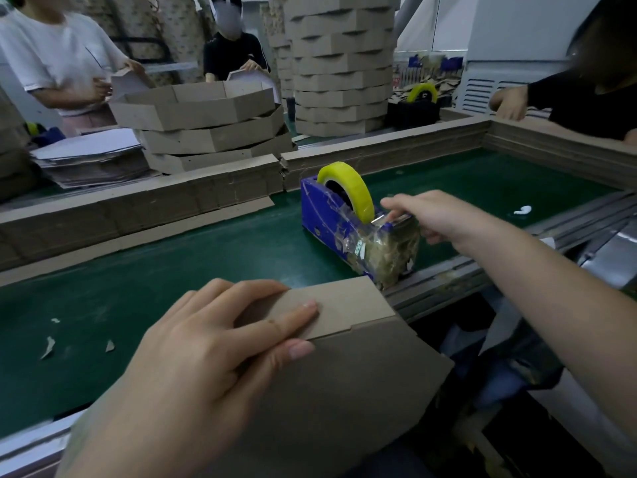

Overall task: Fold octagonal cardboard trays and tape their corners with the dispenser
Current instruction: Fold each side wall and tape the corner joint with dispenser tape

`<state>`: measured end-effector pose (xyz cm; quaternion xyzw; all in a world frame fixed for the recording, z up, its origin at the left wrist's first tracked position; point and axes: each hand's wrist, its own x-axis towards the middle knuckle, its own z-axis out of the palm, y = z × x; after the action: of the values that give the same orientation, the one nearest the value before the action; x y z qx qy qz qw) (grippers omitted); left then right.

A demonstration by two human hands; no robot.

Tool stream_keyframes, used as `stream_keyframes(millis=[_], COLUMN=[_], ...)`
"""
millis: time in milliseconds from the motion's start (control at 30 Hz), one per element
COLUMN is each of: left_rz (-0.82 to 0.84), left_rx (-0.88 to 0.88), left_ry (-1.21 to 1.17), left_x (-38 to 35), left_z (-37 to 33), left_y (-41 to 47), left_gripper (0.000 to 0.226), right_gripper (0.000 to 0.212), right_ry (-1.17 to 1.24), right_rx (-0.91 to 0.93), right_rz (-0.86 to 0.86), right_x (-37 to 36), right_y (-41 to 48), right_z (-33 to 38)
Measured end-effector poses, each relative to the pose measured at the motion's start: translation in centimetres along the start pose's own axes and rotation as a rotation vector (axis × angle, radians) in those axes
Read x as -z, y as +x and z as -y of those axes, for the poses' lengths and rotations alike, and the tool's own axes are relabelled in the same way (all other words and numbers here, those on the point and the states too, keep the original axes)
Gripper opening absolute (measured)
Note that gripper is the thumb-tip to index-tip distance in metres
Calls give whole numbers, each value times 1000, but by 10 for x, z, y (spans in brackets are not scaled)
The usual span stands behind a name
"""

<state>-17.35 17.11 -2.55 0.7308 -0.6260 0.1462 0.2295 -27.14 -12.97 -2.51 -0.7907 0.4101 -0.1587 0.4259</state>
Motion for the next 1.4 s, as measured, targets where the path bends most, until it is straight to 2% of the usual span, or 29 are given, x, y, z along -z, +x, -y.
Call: stream_keyframes(millis=[100, 200, 267, 367, 467, 533, 700, 933, 1067, 1167, 1233, 1267, 1367, 1400], left_rz=[-26, -31, -32, -37, -39, -35, -36, -37, -31, -23, -24, -26, -36, -42], left_rx=[3, 6, 7, 14, 17, 21, 24, 23, 27, 30, 26, 26, 34, 38], left_ry=[2, -4, -7, -8, -11, -15, -15, -13, -18, -21, -22, -25, -29, -29], left_x=[-1, -2, -2, -2, -2, -3, -4, -3, -3, -3, -4, -4, -3, -4], left_z=[0, -1, -3, -3, -4, -4, -5, -5, -5, -5, -4, -4, -3, -3], left_y=[-1, -2, -2, -1, -1, -1, 0, 0, 2, 3, 3, 3, 3, 3], left_gripper=[35, 35, 35, 34, 35, 35, 35, 34, 34, 35, 35, 36, 36, 35], right_gripper=[25, 16, 19, 24, 19, 19, 42, 52, 38, 44, 48, 48, 34, 30], right_ry=[25, 284, 448, 515, 643, 732, 971, 1122, 1120, 1106, 1005, 852, 125, -2], right_rx=[-17, -47, -73, -146, -160, -117, 76, 260, 327, 333, 327, 335, 329, 304], right_rz=[-22, 35, 65, 57, 25, -4, -99, -170, -156, -175, -196, -242, -415, -444], right_x=[-1, 4, 9, 9, 3, 0, -18, -35, -38, -40, -38, -36, -19, -14], right_y=[1, 1, 1, -1, -3, -4, -9, -16, -18, -18, -20, -22, -26, -30], right_z=[2, 5, 6, 8, 4, -4, -27, -52, -55, -56, -58, -60, -67, -67])
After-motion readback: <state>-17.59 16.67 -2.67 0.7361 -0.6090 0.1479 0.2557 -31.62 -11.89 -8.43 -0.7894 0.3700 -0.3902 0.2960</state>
